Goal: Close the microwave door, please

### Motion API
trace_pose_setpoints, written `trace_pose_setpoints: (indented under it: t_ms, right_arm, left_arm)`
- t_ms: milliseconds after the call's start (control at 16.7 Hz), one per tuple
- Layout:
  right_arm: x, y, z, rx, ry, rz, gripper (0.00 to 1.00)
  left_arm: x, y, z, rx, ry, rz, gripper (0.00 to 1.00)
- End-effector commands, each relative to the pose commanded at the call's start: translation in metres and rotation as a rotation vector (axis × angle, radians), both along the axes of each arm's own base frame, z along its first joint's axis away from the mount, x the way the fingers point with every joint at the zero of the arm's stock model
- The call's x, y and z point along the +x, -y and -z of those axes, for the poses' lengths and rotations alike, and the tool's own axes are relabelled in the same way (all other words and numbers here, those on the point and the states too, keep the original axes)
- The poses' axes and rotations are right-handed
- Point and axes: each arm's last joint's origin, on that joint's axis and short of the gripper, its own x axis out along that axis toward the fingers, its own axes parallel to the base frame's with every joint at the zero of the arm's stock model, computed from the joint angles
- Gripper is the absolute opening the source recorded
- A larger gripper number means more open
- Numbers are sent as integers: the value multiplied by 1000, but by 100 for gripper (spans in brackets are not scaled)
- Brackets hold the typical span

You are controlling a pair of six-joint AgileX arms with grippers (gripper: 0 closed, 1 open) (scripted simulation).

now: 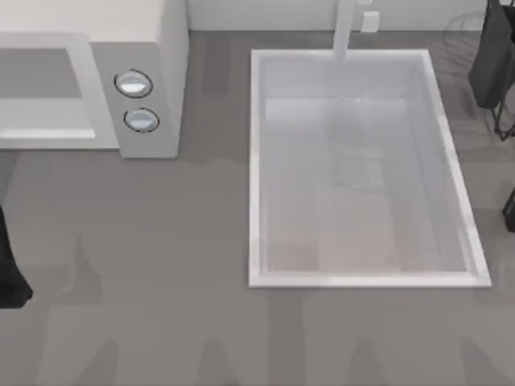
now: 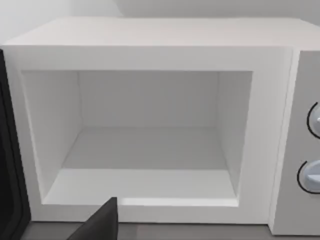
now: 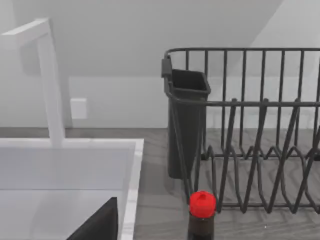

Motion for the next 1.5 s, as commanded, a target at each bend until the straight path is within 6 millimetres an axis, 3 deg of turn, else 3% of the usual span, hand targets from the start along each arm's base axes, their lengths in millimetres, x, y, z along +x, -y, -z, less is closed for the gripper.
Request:
trace_pose_setpoints:
  t_ms: [60, 840, 1500]
  right_arm:
    - [0, 0, 0, 0, 0, 0, 100]
    - [0, 0, 0, 0, 0, 0, 100]
    - [0, 0, 0, 0, 0, 0, 100]
  left_arm:
    - [0, 0, 0, 0, 0, 0, 100]
    - [0, 0, 0, 0, 0, 0, 2]
    - [0, 1, 0, 0, 0, 0, 0]
